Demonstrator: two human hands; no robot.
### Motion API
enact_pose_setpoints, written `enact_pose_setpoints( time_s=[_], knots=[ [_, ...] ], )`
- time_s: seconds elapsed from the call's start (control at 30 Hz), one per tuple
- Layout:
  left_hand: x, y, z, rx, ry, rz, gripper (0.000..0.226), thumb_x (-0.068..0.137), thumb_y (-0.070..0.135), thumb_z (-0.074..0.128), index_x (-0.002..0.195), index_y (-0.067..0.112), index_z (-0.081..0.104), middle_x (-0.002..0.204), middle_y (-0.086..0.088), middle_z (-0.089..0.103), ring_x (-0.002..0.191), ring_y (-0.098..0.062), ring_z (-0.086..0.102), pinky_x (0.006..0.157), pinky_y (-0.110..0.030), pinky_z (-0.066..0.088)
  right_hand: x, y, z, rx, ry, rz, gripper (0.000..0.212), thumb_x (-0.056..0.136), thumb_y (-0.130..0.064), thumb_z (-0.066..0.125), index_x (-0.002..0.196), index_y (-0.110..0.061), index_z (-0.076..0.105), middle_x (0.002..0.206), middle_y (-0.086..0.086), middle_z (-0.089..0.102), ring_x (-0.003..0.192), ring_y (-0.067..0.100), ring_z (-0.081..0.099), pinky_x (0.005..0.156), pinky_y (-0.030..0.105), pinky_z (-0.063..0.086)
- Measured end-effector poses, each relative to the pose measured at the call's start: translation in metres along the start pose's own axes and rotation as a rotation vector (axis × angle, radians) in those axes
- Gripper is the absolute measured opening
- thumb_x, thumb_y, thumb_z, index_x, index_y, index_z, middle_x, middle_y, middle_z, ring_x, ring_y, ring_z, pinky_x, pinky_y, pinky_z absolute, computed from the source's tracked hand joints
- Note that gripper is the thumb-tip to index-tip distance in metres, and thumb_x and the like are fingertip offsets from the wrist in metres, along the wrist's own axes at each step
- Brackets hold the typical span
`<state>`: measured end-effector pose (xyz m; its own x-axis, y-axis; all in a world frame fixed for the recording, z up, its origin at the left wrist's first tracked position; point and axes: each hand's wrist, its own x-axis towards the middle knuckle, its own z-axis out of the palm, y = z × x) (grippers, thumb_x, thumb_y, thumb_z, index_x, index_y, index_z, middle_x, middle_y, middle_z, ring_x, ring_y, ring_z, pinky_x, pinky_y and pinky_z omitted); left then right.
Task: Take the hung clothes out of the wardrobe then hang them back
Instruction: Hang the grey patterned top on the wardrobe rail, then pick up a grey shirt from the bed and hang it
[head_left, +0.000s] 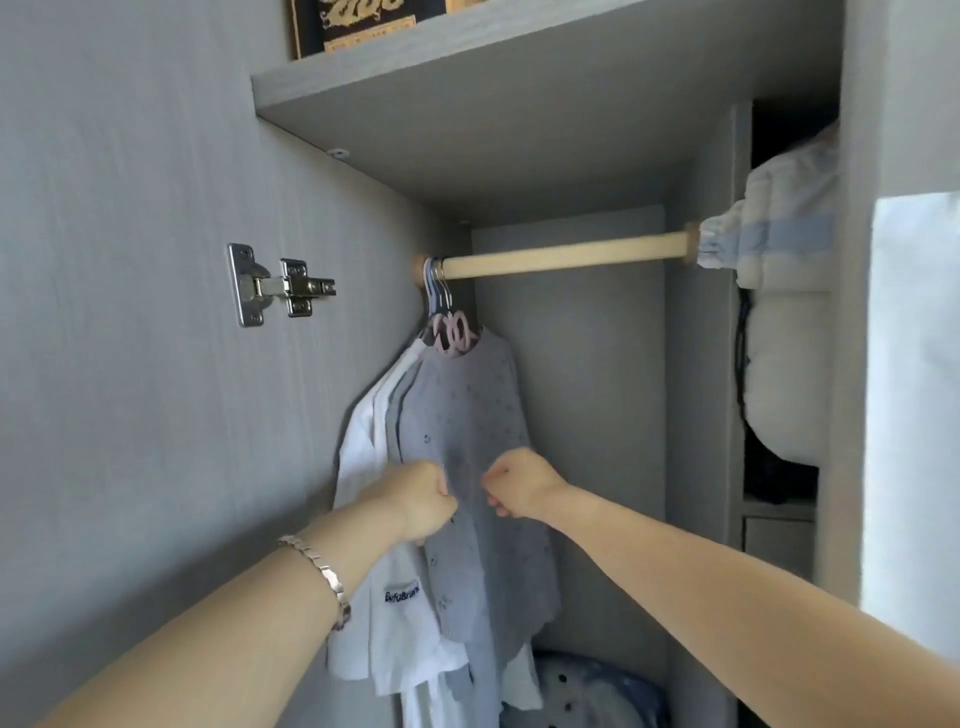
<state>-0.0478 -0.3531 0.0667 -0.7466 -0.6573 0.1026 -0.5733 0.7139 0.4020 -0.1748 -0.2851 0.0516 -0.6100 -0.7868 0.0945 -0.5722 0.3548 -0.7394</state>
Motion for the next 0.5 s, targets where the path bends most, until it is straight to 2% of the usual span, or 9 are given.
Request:
enact_pose_setpoints(
  time_s=[0.07, 0.17, 0.27, 0.37, 0.5],
  knots=[
    [-0.01, 0.008, 0.018, 0.016, -0.066, 0.062, 0.016, 0.09, 0.013, 0.042, 0.078, 0.012, 0.051, 0.091, -0.018, 0.07, 0.074, -0.029, 0.063, 0.067, -0.025, 0.046, -0.035, 0.023, -0.003, -0.045, 0.013, 0.016, 0.024, 0.09, -0.011, 0.048, 0.088, 0.002, 0.068, 0.074, 0.008, 0.061, 0.063, 0.018, 0.057, 0.065, 0.028, 0.052],
    [-0.034, 0.028, 0.052, 0.062, -0.153, 0.186, 0.018, 0.09, 0.014, 0.043, 0.074, 0.012, 0.052, 0.075, -0.008, 0.067, 0.066, -0.024, 0.061, 0.067, -0.025, 0.046, -0.105, 0.051, -0.014, -0.082, 0.011, 0.107, 0.025, 0.092, -0.01, 0.049, 0.109, 0.0, 0.064, 0.067, -0.002, 0.055, 0.057, 0.008, 0.051, 0.057, 0.018, 0.044],
    [-0.068, 0.059, 0.093, 0.083, -0.259, 0.335, 0.017, 0.088, 0.016, 0.042, 0.078, 0.013, 0.056, 0.078, -0.005, 0.07, 0.068, -0.023, 0.066, 0.07, -0.028, 0.049, -0.18, 0.085, -0.023, -0.105, 0.067, 0.225, 0.021, 0.093, -0.011, 0.049, 0.107, -0.009, 0.065, 0.068, -0.005, 0.055, 0.057, 0.006, 0.051, 0.057, 0.016, 0.042],
    [-0.117, 0.104, 0.136, 0.111, -0.357, 0.518, 0.018, 0.088, 0.021, 0.04, 0.085, 0.015, 0.057, 0.085, -0.002, 0.07, 0.068, -0.019, 0.064, 0.078, -0.03, 0.05, -0.264, 0.123, -0.03, -0.075, 0.158, 0.408, 0.022, 0.093, -0.009, 0.046, 0.106, -0.004, 0.063, 0.067, -0.005, 0.054, 0.056, 0.008, 0.051, 0.056, 0.017, 0.041],
    [-0.206, 0.178, 0.192, 0.206, -0.478, 0.755, 0.013, 0.086, 0.021, 0.04, 0.082, 0.02, 0.053, 0.095, -0.003, 0.071, 0.086, -0.021, 0.068, 0.081, -0.029, 0.049, -0.397, 0.173, -0.043, -0.046, 0.281, 0.679, 0.02, 0.092, -0.011, 0.043, 0.1, -0.009, 0.061, 0.064, -0.006, 0.054, 0.055, 0.008, 0.052, 0.048, 0.015, 0.04]
  ],
)
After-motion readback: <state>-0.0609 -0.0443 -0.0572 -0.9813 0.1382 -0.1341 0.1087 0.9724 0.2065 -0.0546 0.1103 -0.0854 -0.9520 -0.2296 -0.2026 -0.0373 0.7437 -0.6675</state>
